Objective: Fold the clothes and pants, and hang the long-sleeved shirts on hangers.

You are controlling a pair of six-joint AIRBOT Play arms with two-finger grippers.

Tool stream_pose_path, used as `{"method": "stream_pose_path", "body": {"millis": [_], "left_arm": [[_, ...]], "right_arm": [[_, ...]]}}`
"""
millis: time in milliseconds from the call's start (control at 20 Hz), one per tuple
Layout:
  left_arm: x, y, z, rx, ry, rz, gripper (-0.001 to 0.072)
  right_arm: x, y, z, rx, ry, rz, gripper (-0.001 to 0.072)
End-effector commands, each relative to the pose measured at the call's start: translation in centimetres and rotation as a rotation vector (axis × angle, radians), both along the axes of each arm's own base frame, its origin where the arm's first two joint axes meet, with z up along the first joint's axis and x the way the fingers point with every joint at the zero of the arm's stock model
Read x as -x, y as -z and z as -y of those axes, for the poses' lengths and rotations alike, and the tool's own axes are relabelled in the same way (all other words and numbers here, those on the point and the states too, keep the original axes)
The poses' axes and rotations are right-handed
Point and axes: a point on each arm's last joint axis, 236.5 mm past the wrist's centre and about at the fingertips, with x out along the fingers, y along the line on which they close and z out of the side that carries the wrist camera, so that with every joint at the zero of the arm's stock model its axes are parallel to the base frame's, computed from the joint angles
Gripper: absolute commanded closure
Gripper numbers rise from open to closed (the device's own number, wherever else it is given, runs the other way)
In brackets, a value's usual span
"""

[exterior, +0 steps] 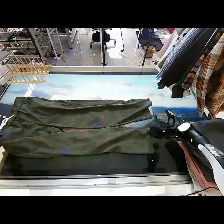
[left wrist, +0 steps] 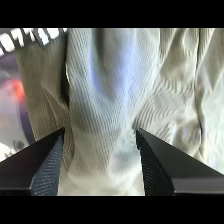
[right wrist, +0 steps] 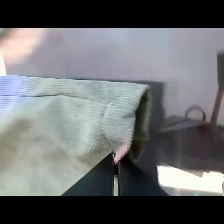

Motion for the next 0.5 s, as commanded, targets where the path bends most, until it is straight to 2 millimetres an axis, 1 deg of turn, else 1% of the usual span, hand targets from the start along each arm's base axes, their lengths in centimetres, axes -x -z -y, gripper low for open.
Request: {"method": "stream_pose_path", "body": {"millis": [0, 100, 150, 200, 250, 300, 350, 400, 450], "left_arm": [[1.3, -0.5, 1.4, 0.062, 0.040, -0.020, 0.0241], [1.7, -0.9, 1.2, 0.060, 0.036, -0.017, 0.0241], [1.7, -1.2, 1.1, 0.049, 0.040, -0.011, 0.0241], [1.7, -1.5, 1.0, 0.039, 0.046, -0.002, 0.0241], [1.7, -1.7, 0.9, 0.029, 0.048, 0.003, 0.0241], [1.6, -1.8, 0.9, 0.025, 0.049, 0.005, 0.0241], [1.5, -1.8, 1.0, 0.024, 0.053, 0.004, 0.0241], [1.4, -1.7, 1.1, 0.019, 0.056, 0.003, 0.0241], [1.3, -1.6, 1.1, 0.010, 0.060, -0.002, 0.0240]], "right_arm": [[0.5, -5.7, -1.4, 0.005, -0.165, 0.055, 0.0691], [4.6, -11.6, -1.4, 0.038, -0.181, 0.019, 0.0691], [7.1, -15.0, -1.7, 0.042, -0.169, 0.026, 0.0691], [8.9, -18.3, -1.9, 0.044, -0.132, 0.077, 0.0691], [9.5, -21.9, -1.7, 0.066, -0.072, 0.199, 0.0691], [9.2, -24.8, -0.1, 0.125, 0.021, 0.331, 0.0692], [8.6, -26.6, 2.8, 0.217, 0.132, 0.419, 0.0692], [8.2, -26.7, 5.7, 0.299, 0.232, 0.425, 0.0692], [7.2, -25.5, 8.2, 0.358, 0.294, 0.387, 0.0692]]}}
